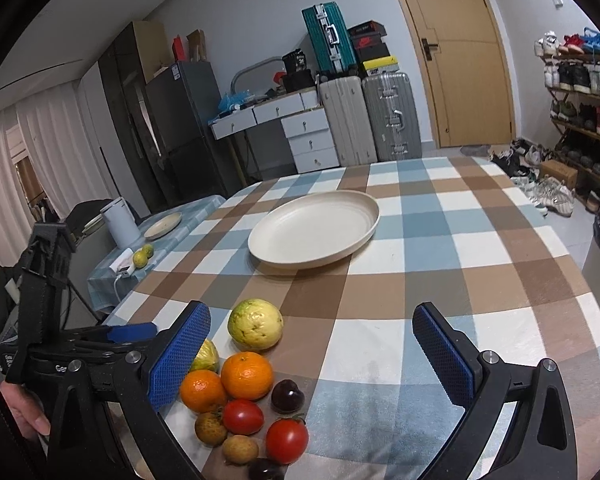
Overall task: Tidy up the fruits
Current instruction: 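Grasp the wrinkled yellow fruit with the left tool while the right tool grasps the green-yellow citrus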
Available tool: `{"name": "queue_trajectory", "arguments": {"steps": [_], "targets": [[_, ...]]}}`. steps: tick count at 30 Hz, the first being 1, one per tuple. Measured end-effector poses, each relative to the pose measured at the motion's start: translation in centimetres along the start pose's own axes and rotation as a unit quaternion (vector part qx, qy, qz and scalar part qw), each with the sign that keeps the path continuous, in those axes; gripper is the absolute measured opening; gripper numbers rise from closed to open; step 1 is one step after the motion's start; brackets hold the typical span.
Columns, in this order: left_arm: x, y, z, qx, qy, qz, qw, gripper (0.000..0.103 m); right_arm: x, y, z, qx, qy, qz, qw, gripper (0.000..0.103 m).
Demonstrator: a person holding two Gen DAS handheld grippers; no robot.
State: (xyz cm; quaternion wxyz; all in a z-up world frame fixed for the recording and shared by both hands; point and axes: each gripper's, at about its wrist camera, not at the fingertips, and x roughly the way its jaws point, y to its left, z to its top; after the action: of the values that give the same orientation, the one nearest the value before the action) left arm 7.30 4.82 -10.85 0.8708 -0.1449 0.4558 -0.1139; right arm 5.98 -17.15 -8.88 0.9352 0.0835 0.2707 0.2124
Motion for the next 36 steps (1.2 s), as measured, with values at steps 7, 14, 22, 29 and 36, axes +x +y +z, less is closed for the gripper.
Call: {"name": "queue_trajectory", "arguments": {"steps": [7, 14, 22, 29, 36], "targets": [[2.1, 0.9, 0.2, -0.011, 0.037, -0.052, 0.9979, 0.050, 1.3, -0.4, 0.0, 0.016, 0.015, 0.035, 0.999, 0.103], [2.6, 2.0, 0.3, -0.040, 0.032, -0.096, 0.9940, 0.049, 2.1, -0.3, -0.4, 0.026, 0.030, 0.047, 0.998, 0.103], [1.8, 1.9, 0.2, -0.032, 0.022, -0.107, 0.9935, 0.049, 2.4, -0.3, -0.5, 0.030, 0.039, 0.054, 0.997, 0.103], [-0.1, 2.4, 0.3, -0.015, -0.011, -0.095, 0.9953, 0.049, 3.2, 0.3, -0.4, 0.028, 0.063, 0.058, 0.996, 0.103], [-2.3, 3.7, 0.9, -0.006, -0.042, -0.077, 0.9961, 0.049, 6.3, 0.5, 0.0, 0.055, 0.119, 0.098, 0.987, 0.103]]}}
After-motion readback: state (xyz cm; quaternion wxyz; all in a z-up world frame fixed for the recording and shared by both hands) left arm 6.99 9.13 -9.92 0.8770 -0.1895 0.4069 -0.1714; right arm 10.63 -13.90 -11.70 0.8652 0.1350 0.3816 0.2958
